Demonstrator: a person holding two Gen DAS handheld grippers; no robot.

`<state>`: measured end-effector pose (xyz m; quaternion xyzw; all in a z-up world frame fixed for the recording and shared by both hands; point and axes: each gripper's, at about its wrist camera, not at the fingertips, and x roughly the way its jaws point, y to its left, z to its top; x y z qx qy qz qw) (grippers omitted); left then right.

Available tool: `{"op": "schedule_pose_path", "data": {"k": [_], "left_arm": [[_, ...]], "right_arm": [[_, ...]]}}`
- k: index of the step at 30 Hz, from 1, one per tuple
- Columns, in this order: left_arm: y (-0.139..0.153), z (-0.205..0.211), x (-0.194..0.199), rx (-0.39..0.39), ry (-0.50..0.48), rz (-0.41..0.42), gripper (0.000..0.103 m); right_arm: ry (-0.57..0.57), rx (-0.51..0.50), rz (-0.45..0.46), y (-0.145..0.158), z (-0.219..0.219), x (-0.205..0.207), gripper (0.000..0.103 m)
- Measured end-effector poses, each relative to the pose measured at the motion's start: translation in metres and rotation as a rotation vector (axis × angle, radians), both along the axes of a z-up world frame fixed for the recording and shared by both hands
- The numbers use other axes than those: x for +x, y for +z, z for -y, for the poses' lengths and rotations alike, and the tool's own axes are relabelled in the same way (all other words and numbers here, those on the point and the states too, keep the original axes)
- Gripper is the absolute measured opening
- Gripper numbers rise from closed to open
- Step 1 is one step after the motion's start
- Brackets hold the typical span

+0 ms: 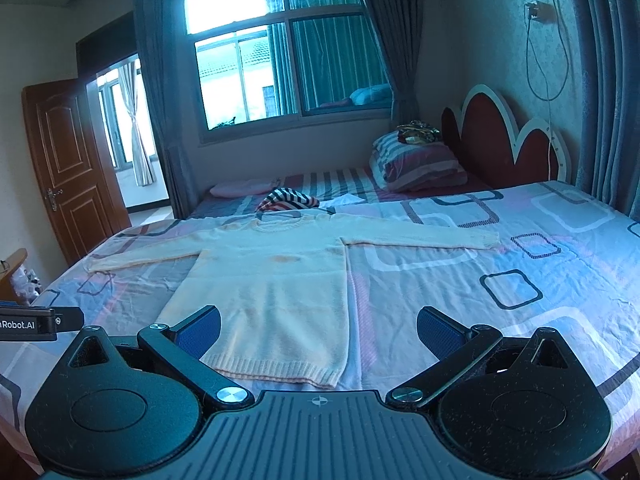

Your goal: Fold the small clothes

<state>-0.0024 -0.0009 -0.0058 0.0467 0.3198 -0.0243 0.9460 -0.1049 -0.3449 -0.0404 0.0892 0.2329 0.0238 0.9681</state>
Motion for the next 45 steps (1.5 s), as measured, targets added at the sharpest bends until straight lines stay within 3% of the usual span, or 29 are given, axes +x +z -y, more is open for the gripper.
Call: {"op": "schedule_pose_path", "data": {"k": [21, 45], "left_arm": [[-0.002, -0.003, 0.006, -0.002, -0.004, -0.003, 0.102], [-0.018, -0.021, 0.054, -0.015, -0.055, -0.035, 0.102]], "right_arm": [[-0.011, 0.016, 0.003, -0.002, -0.001, 0.004, 0.103], [-0.08, 0.002, -0.027, -0.006, -0.017, 0.032, 0.103]]}}
